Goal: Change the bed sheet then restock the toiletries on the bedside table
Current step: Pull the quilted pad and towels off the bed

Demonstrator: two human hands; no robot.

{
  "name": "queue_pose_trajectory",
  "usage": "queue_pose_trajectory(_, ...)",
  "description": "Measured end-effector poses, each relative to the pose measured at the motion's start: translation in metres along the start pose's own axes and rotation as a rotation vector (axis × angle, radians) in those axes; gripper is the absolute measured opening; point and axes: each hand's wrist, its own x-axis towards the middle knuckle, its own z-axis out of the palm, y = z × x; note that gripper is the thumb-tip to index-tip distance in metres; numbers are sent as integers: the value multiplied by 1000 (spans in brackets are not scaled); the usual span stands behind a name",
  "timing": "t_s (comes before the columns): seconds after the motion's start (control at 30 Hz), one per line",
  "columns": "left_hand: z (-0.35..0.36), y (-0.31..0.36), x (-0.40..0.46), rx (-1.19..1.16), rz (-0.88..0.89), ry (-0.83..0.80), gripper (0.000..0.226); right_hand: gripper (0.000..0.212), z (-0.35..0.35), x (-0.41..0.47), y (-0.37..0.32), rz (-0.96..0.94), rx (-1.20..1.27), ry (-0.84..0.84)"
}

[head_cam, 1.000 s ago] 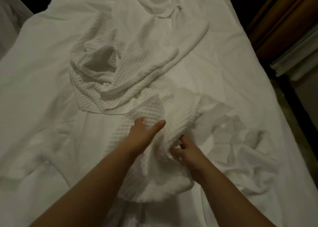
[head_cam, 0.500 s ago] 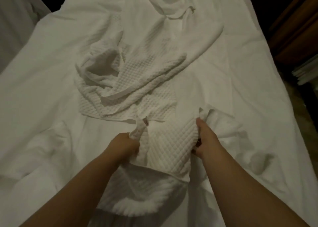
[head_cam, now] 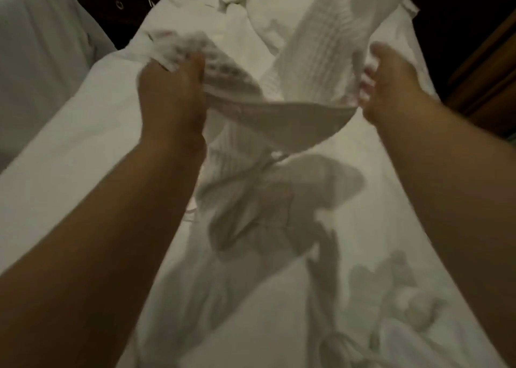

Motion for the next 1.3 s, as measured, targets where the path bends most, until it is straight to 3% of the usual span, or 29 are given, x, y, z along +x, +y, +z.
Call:
queue_pose_trajectory(0.1,11,-45,-44,16,-144,-114,33,46,-22,-26,52,296,-214,7)
queue_pose_trajectory(0.2,10,-99,-119,163,-374,-230,49,60,-56,-73,119,700,42,-175)
queue_pose_trajectory(0.27,6,-127,-172,175,-566,-303,39,44,-80,-104,152,841,124,-295)
queue_pose_trajectory(0.33,-6,-144,-214,403,-685,-487,29,23,-106,-124,176,921,28,-254)
queue_pose_trajectory(0.43,-32,-167,-234,421,-806,-673,8,16,-145,-128,189,831,-397,-15)
queue_pose_trajectory(0.53,-54,-179,-205,619,-669,-393,9,33,-179,-113,178,628,-1094,15)
queue_pose_trajectory(0.63,-64,-176,-165,967,-326,-169,43,49,-201,-109,169,447,-1624,53)
queue_pose_trajectory(0.7,-65,-175,-141,1039,-239,-207,72,50,-199,-111,170,225,-1728,142)
queue_pose_trajectory(0.8,-57,-182,-113,1155,-333,-416,103,57,-174,-108,183,-68,-1452,-4)
queue_pose_trajectory(0.87,-55,-196,-98,1053,-532,-435,110,75,-154,-105,196,34,-1422,-136)
queue_pose_trajectory(0.93,-53,-203,-95,871,-696,-424,109,79,-147,-102,209,212,-1534,-171)
queue_pose_trajectory(1.0,-49,-198,-95,955,-566,-513,79,59,-146,-95,211,339,-1504,-165)
queue_pose_trajectory(1.07,-46,-179,-89,1124,-241,-486,46,36,-147,-88,202,332,-1433,-149)
queue_pose_trajectory(1.13,-51,-154,-75,1153,92,-407,33,19,-150,-85,188,182,-1411,-117)
queue_pose_trajectory(1.2,-63,-129,-63,1287,402,-344,33,12,-158,-90,174,-56,-1349,-79)
queue_pose_trajectory(1.3,-97,-110,-72,1403,655,-425,33,14,-172,-118,168,-336,-1199,-144)
